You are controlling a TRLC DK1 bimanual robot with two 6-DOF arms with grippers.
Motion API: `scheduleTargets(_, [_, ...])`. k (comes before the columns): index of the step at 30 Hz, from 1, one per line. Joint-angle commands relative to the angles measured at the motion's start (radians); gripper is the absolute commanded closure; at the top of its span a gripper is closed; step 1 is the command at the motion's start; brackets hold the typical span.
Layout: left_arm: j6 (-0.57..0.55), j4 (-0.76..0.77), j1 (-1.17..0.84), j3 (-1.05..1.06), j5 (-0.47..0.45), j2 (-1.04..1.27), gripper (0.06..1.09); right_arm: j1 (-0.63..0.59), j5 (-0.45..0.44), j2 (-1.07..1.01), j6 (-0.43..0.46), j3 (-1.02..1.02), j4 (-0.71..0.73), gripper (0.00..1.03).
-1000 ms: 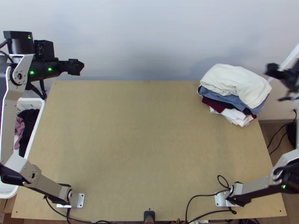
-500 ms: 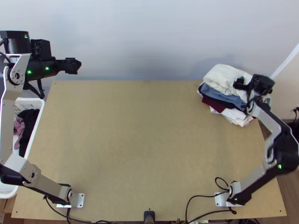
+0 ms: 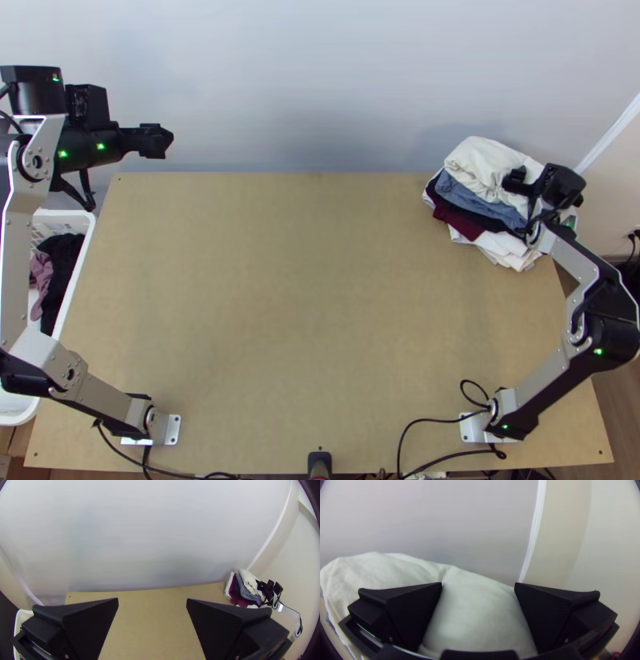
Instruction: Fold the t-shirt
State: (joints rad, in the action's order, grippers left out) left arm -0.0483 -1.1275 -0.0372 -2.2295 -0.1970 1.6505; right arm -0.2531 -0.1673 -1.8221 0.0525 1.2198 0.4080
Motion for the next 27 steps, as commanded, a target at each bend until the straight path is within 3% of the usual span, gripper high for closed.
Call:
scheduleTargets(1, [-0.004, 0.014, 0.0, -0.028, 0.004, 0.011, 0.1, 0.006, -0.028, 0.093, -0.006, 0.063, -0.031, 0.05])
scheduleTargets(7, [-0.005, 0.017, 0.003, -0.028, 0.005, 0.003, 0.1, 0.083, -0.028, 0.127, -0.008, 0.172, -0.074, 0.05])
scheduleTargets(15, [-0.005, 0.017, 0.007, -0.028, 0.005, -0.009, 0.1, 0.201, -0.035, -0.04, 0.004, 0.227, -0.067, 0.05])
scheduleTargets(22, [-0.005, 0.025, 0.028, -0.028, 0.041, -0.026, 0.1, 0.201, -0.043, -0.233, 0.023, 0.231, -0.063, 0.05])
scheduleTargets(27, [-0.013, 0.067, 0.03, -0.028, 0.13, -0.04, 0.1, 0.179, -0.055, -0.295, 0.023, 0.204, -0.063, 0.05])
